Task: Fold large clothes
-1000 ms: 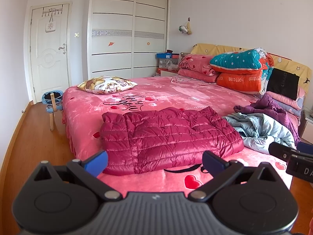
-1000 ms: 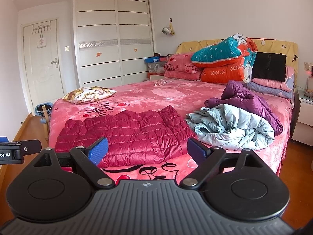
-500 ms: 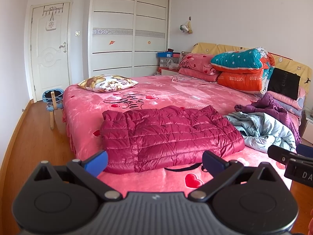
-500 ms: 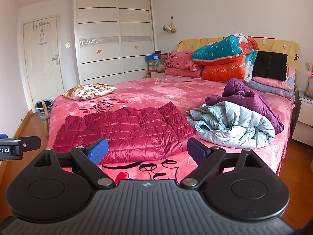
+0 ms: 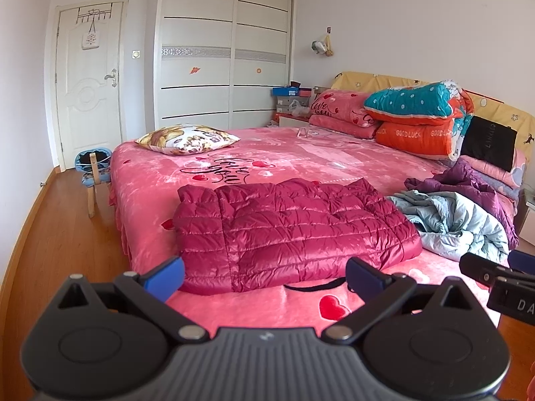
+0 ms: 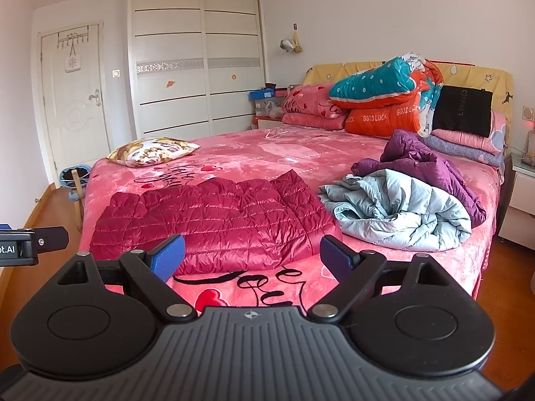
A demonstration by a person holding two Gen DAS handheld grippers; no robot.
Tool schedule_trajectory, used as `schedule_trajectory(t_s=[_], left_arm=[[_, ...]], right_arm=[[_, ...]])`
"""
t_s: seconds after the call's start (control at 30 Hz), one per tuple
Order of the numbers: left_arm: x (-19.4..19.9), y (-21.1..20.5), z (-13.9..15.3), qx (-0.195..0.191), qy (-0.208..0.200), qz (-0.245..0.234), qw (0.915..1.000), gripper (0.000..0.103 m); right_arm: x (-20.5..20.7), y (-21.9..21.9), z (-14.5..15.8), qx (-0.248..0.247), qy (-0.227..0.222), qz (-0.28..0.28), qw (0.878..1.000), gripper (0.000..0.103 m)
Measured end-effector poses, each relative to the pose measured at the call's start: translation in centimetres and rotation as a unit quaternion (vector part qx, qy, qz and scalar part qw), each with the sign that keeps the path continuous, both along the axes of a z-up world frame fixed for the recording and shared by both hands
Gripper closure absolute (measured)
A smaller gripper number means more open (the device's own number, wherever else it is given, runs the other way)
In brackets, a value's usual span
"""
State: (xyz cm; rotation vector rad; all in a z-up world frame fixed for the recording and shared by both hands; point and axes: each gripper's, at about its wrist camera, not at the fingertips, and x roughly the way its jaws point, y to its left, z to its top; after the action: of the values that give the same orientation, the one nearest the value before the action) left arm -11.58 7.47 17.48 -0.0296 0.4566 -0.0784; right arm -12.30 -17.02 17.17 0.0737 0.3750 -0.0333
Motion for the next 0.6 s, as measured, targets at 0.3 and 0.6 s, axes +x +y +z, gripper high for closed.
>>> schedule_trajectory(t_s=[0.3,0.6], left_arm=[[0.22,0.23,-0.22,-0.004,0.003,0.004,1.0,0.001],[0.22,0.0,-0.26,-0.003,-0.003,0.001,1.0,0.001]], right_arm=[[0.14,-0.29,-0.22,0.001,0.003,0.004,1.0,0.0],[0.11,-0.32,-0.35,0.001,0.006,0.007,1.0,0.0]])
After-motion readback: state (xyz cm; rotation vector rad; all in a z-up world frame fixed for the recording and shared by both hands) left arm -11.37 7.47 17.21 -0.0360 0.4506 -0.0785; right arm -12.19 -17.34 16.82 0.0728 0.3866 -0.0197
